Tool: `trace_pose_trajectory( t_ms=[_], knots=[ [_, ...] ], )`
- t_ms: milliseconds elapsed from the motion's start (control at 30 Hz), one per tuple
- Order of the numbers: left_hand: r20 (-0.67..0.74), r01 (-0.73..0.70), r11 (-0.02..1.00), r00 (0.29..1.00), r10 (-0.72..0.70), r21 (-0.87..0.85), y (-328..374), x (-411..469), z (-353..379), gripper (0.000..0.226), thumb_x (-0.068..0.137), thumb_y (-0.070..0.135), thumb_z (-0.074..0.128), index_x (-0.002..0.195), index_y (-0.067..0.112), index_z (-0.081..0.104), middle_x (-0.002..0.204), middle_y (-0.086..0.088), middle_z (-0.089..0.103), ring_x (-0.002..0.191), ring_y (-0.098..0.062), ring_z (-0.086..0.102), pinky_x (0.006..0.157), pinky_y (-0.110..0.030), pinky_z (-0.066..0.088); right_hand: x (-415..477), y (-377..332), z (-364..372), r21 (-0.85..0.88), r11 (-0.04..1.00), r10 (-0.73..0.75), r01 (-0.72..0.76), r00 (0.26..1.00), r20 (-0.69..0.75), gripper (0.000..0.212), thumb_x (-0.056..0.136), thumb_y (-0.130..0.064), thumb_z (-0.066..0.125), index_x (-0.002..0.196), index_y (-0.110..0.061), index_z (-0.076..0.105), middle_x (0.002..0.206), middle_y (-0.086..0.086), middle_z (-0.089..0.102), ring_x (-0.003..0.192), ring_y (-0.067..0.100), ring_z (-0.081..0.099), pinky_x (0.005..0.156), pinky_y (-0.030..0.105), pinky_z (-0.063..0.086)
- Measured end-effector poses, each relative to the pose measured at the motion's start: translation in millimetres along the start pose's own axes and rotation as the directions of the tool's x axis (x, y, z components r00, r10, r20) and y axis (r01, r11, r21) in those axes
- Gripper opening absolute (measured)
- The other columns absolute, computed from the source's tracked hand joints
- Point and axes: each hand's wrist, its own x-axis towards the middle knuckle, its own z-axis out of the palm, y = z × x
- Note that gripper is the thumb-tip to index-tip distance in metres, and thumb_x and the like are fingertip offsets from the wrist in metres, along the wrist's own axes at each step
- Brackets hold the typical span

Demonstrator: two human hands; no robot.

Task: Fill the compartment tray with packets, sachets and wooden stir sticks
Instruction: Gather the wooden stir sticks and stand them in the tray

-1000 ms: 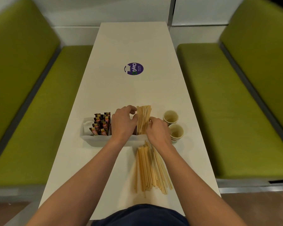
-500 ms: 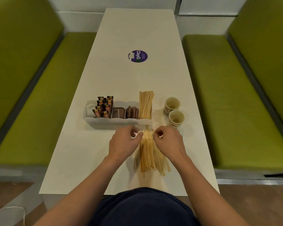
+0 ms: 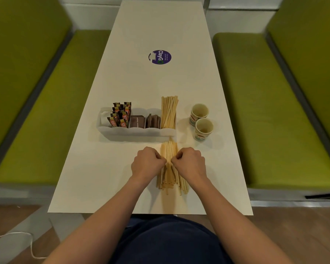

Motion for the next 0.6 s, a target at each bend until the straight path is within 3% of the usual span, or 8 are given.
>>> trace_pose_trajectory(
  t_ms=[167, 400, 600],
  knots=[
    [0.032, 0.043, 0.993, 0.999, -0.04, -0.111, -5.5, 4.9, -5.9, 0.016, 0.073, 0.024, 0.069, 0.066, 0.011, 0.075, 0.068, -0.005, 0.072, 0.071, -0.022, 0.069, 0.072, -0.044, 0.062, 1.3, 2.6, -1.8, 0.134, 0.99, 0.051, -0.053, 0.998, 0.023, 0.01, 0.08, -0.029, 0.068, 0.078, -0.021, 0.074, 0.079, -0.005, 0.069, 0.078, 0.02, 0.065, 0.067, 0.031, 0.048],
    [0.112, 0.036, 0.973, 0.994, -0.01, -0.228, -10.7, 0.7, -18.7, 0.014, 0.081, 0.011, 0.066, 0.069, 0.012, 0.074, 0.066, -0.006, 0.071, 0.057, -0.027, 0.07, 0.062, -0.046, 0.064, -0.3, 4.9, -8.2, 0.309, 0.946, 0.087, -0.094, 0.996, 0.034, 0.005, 0.082, -0.027, 0.07, 0.081, -0.024, 0.075, 0.08, -0.011, 0.07, 0.083, 0.015, 0.066, 0.08, 0.041, 0.058],
    [0.168, -0.011, 0.927, 0.983, 0.079, -0.374, -5.3, -1.4, -42.5, 0.008, 0.089, 0.01, 0.068, 0.085, 0.005, 0.073, 0.08, -0.009, 0.068, 0.071, -0.019, 0.066, 0.062, -0.035, 0.064, -2.8, 5.1, -19.5, 0.532, 0.845, 0.044, -0.043, 0.999, 0.012, 0.009, 0.086, -0.023, 0.069, 0.079, -0.026, 0.075, 0.079, -0.01, 0.072, 0.079, 0.009, 0.068, 0.073, 0.032, 0.058]
  ],
)
